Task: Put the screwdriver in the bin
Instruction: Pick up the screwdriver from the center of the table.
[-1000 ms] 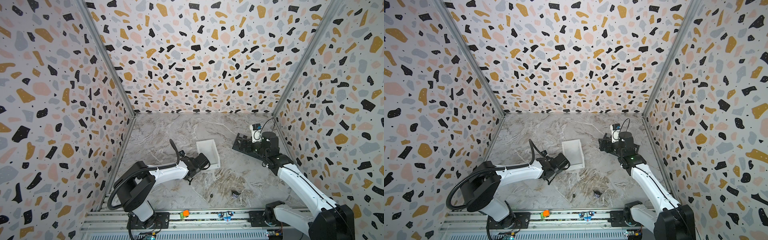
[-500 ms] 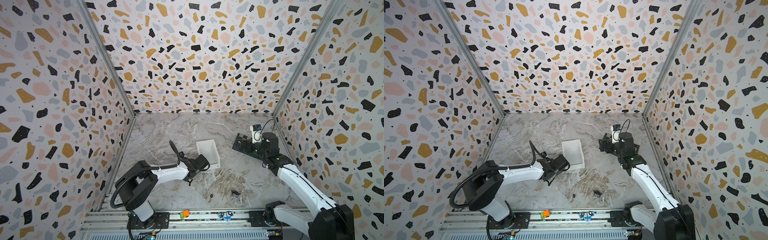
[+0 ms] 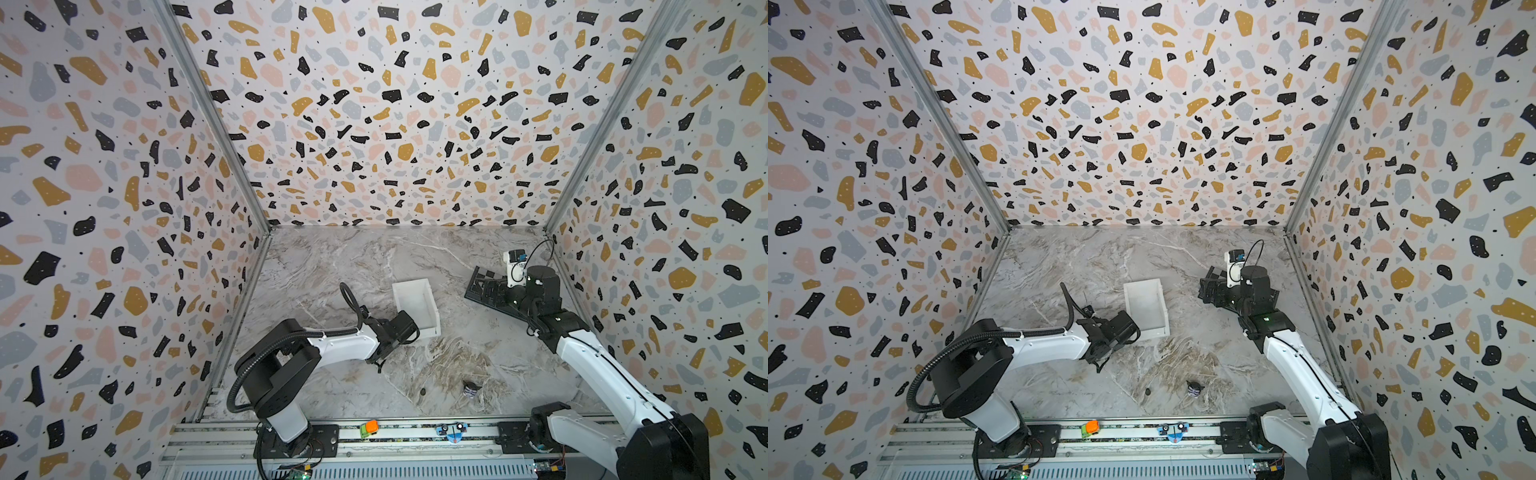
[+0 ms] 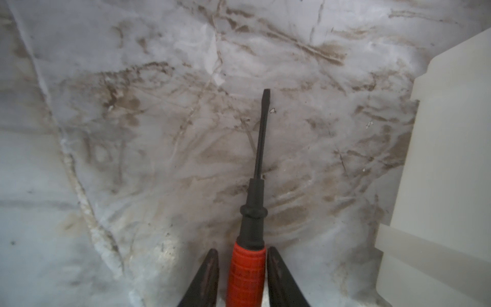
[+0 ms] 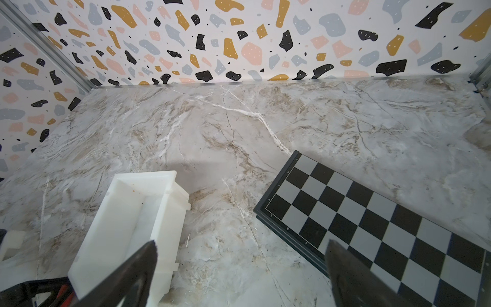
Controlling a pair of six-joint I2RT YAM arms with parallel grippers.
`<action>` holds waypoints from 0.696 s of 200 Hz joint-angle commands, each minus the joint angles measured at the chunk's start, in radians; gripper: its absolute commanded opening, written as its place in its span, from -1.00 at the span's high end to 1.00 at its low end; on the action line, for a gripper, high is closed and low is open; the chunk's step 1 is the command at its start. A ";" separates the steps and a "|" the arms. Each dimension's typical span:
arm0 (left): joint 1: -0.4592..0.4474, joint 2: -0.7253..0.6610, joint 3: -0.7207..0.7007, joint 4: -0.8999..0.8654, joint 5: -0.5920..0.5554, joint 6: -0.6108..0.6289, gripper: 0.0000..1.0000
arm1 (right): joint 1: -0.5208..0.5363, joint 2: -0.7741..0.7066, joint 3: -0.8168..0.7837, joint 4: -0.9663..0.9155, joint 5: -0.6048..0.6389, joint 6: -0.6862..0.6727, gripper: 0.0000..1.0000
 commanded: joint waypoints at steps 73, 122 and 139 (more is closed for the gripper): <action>-0.001 0.013 -0.033 0.010 0.005 -0.009 0.38 | -0.011 -0.032 -0.004 -0.014 -0.013 0.009 -0.98; -0.001 0.005 -0.030 0.004 -0.007 0.001 0.74 | -0.015 -0.041 -0.002 -0.019 -0.013 0.008 -0.98; 0.000 -0.019 -0.033 0.007 -0.016 -0.006 0.78 | -0.015 -0.046 0.000 -0.023 -0.013 0.008 -0.98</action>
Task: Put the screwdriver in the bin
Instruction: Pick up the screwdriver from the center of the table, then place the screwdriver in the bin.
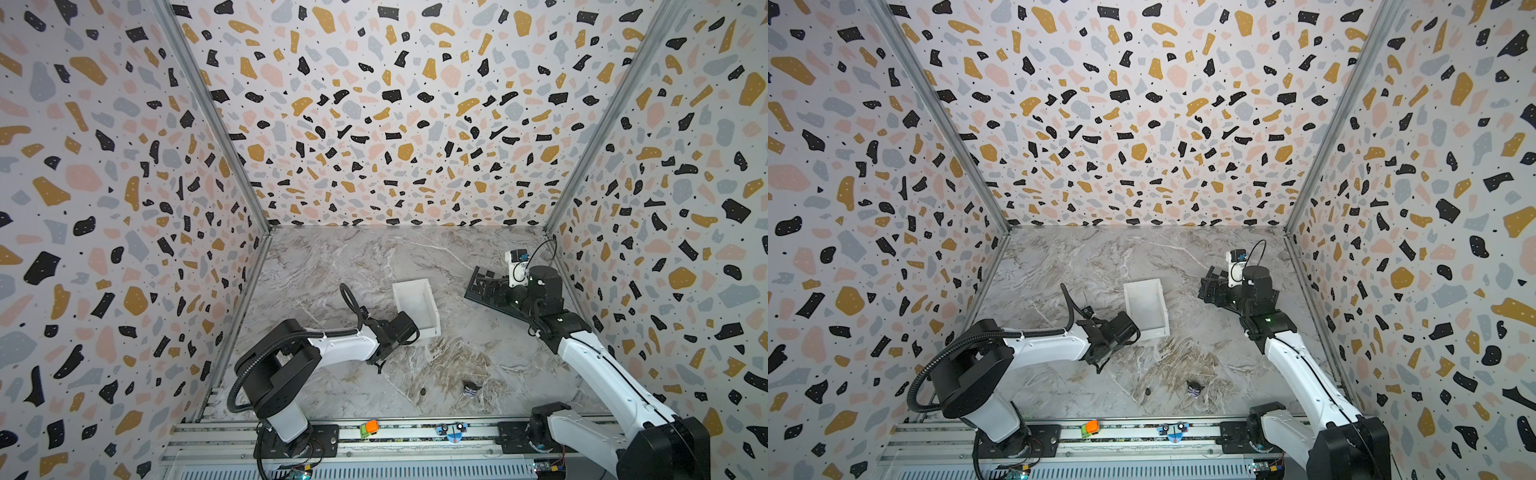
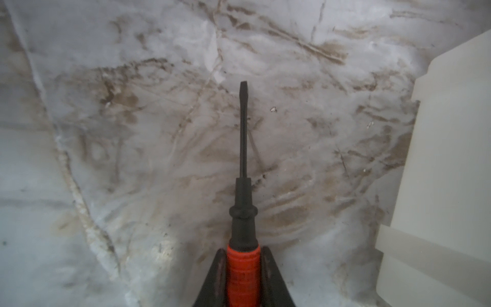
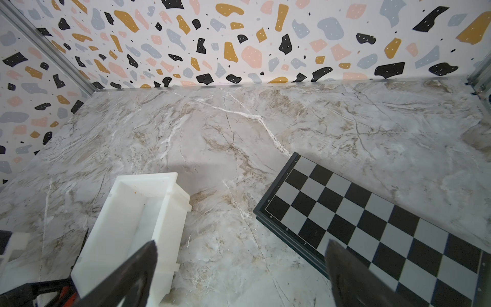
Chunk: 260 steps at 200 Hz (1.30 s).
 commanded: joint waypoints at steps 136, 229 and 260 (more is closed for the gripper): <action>-0.014 -0.053 0.405 -0.040 -0.083 0.485 0.91 | -0.008 -0.046 0.006 -0.032 -0.017 0.021 -0.98; -0.055 0.266 0.648 -0.179 -0.077 0.563 0.88 | -0.035 -0.074 0.001 -0.054 -0.017 0.014 -0.98; -0.058 0.306 0.646 -0.185 -0.063 0.558 0.87 | -0.052 -0.083 -0.011 -0.057 -0.024 0.012 -0.98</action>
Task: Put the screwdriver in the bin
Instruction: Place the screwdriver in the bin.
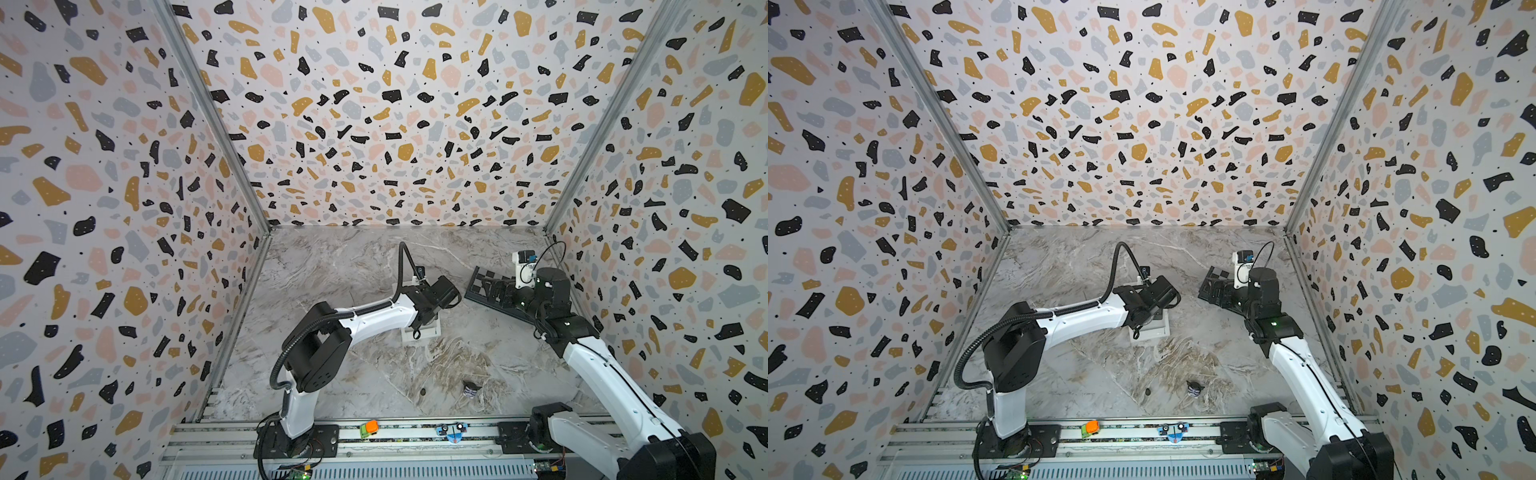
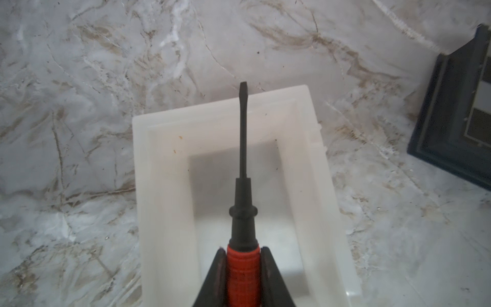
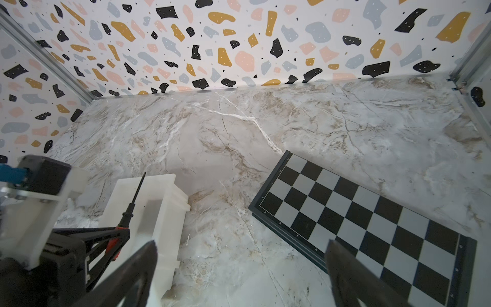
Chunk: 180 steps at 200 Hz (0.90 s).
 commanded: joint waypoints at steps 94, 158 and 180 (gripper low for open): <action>-0.011 0.071 0.009 -0.011 0.032 0.015 0.75 | -0.027 -0.027 -0.025 0.000 -0.030 0.000 -0.98; -0.011 0.097 0.003 -0.014 0.031 0.015 0.66 | -0.029 -0.034 -0.024 -0.008 -0.028 -0.001 -0.98; -0.011 0.094 0.000 -0.015 0.028 0.012 0.58 | -0.030 -0.034 -0.026 -0.005 -0.031 0.000 -0.98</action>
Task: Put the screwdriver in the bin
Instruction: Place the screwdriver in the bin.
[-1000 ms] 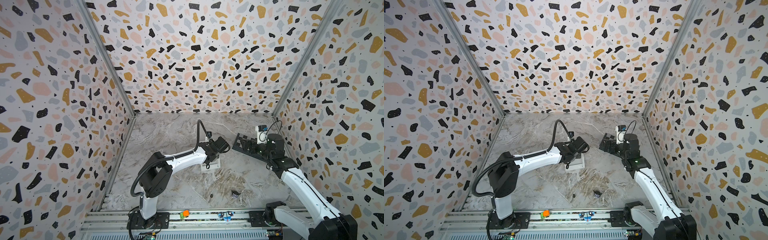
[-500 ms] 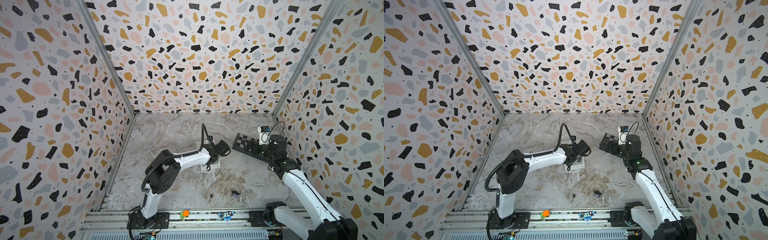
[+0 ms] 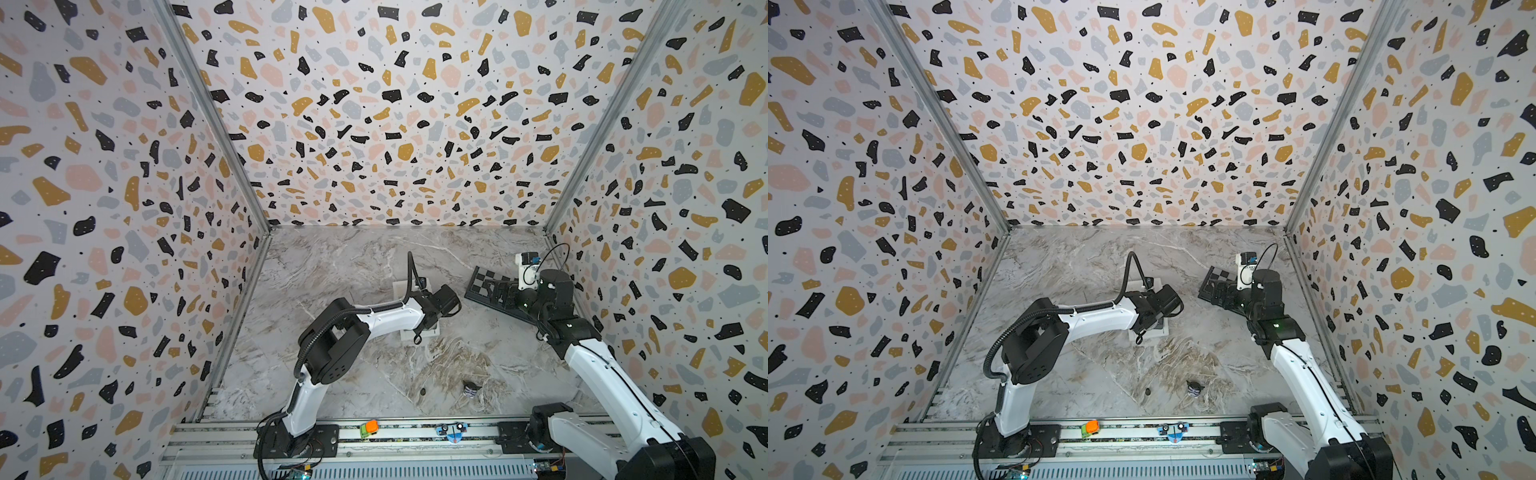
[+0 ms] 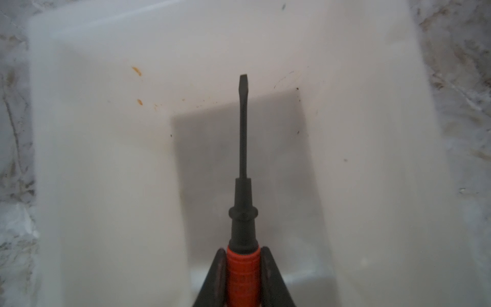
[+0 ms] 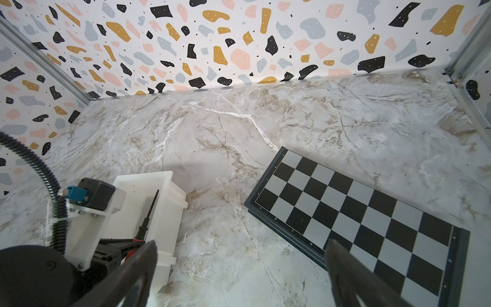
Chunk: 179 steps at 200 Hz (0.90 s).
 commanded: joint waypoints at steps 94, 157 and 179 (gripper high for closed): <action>-0.008 -0.047 0.020 -0.022 -0.023 0.006 0.18 | -0.007 -0.024 -0.006 -0.004 -0.012 -0.001 -0.98; -0.009 -0.122 0.170 -0.098 -0.095 0.068 0.12 | -0.007 -0.027 0.010 -0.017 -0.006 -0.005 -0.98; -0.009 -0.180 0.204 -0.089 -0.159 0.111 0.07 | -0.007 -0.016 0.012 -0.015 -0.007 -0.003 -0.98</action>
